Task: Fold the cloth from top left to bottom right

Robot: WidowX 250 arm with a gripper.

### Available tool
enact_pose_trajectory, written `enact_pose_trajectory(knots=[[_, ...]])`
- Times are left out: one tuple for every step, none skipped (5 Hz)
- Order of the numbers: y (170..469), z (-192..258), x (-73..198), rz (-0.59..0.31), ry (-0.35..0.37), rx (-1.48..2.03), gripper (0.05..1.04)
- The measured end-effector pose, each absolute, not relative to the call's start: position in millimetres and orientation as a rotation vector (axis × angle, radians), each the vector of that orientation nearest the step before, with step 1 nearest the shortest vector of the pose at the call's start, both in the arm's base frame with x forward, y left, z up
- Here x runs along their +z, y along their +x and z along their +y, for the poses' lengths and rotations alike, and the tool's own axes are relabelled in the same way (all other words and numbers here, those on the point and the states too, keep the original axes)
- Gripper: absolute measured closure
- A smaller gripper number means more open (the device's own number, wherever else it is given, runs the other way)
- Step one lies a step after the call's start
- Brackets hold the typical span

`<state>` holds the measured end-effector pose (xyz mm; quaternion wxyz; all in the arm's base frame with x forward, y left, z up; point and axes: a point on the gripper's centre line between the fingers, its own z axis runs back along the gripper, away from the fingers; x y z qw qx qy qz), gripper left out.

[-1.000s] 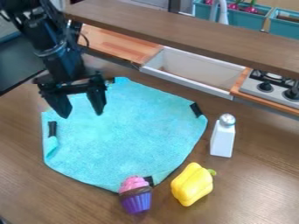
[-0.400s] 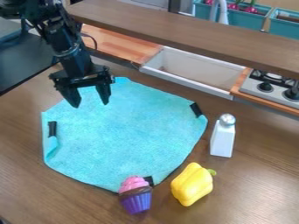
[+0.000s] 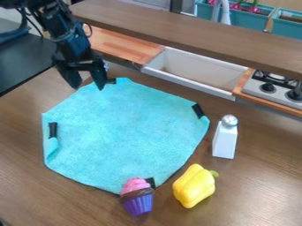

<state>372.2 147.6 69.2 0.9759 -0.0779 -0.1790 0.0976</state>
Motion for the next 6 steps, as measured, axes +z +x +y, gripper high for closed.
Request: enact_pose_trajectory(knots=[[381.4,161.0,71.8,-0.373,-0.108,0.055,0.084],[388.8,168.6,73.4,-0.407,-0.038,-0.104,0.084],[405.7,172.1,65.5,-0.435,-0.035,-0.254,0.084],[421.3,180.4,59.1,-0.465,-0.055,-0.334,0.084],[429.8,193.3,58.6,-0.476,-0.059,-0.356,0.084],[442.7,198.9,54.4,-0.471,-0.081,-0.376,0.084]])
